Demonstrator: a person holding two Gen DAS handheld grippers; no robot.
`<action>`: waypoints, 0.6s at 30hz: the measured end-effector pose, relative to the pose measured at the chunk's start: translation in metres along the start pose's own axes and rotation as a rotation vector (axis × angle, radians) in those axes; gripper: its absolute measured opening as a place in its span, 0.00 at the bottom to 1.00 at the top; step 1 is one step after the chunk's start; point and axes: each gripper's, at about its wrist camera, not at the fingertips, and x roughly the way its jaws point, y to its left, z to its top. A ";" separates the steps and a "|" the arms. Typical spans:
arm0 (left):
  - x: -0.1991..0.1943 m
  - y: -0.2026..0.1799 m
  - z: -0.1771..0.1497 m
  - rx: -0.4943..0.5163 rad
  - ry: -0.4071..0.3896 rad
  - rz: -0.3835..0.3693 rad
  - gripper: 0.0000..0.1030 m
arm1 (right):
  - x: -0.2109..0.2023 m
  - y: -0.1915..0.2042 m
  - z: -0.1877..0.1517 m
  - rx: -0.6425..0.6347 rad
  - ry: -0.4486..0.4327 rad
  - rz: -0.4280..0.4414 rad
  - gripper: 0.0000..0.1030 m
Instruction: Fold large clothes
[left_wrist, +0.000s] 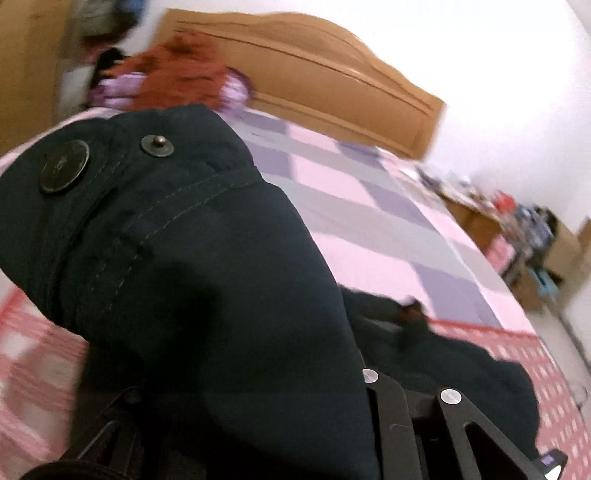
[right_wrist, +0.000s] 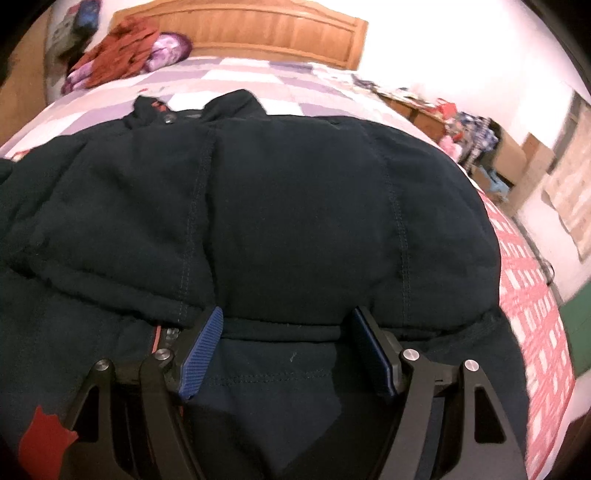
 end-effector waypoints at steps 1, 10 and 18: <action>0.007 -0.023 -0.010 0.027 0.013 -0.013 0.20 | -0.004 -0.004 0.001 -0.003 0.004 0.019 0.72; 0.100 -0.188 -0.126 0.326 0.163 0.064 0.24 | -0.054 -0.086 -0.027 0.044 -0.012 0.108 0.72; 0.105 -0.252 -0.168 0.436 0.186 -0.041 0.64 | -0.062 -0.144 -0.065 0.065 0.034 0.079 0.72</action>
